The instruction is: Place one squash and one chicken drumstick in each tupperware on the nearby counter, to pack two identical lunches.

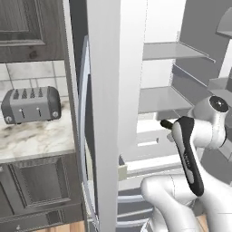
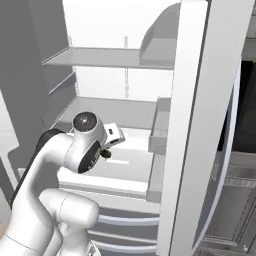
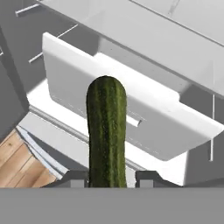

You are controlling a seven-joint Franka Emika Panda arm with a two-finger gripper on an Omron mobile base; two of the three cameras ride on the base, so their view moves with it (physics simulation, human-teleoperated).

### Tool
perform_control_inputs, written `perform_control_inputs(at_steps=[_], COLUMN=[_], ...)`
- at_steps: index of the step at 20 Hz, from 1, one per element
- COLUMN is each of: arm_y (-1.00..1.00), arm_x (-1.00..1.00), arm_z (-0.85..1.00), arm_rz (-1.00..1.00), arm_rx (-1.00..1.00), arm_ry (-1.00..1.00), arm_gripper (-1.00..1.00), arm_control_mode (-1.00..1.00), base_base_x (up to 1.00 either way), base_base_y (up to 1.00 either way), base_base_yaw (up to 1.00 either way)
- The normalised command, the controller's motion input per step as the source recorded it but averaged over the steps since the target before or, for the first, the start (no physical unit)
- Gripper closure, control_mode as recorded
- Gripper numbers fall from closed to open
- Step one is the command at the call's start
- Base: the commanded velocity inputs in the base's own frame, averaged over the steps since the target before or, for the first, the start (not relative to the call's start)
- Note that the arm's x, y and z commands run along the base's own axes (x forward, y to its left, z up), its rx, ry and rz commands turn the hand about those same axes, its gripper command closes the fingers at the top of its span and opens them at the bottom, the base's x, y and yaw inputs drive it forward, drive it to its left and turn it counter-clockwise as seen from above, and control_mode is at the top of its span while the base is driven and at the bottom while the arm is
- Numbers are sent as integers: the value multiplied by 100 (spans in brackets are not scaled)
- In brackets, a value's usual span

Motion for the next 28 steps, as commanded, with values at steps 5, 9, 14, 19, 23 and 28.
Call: perform_control_inputs(at_steps=[5,9,14,19,23,28], arm_y=[0,0,0,0,0,0], arm_x=[0,0,0,0,0,0], arm_z=[0,0,0,0,0,0], arm_rz=[0,0,0,0,0,0], arm_rx=[0,0,0,0,0,0], arm_ry=[0,0,0,0,0,0], arm_gripper=[100,100,100,100,100,100], arm_control_mode=[100,100,100,100,100,100], base_base_x=[-100,-100,-100,-86,-70,-64], base_base_y=[0,0,0,51,97,100], base_base_yaw=[0,0,0,0,-2,-5])
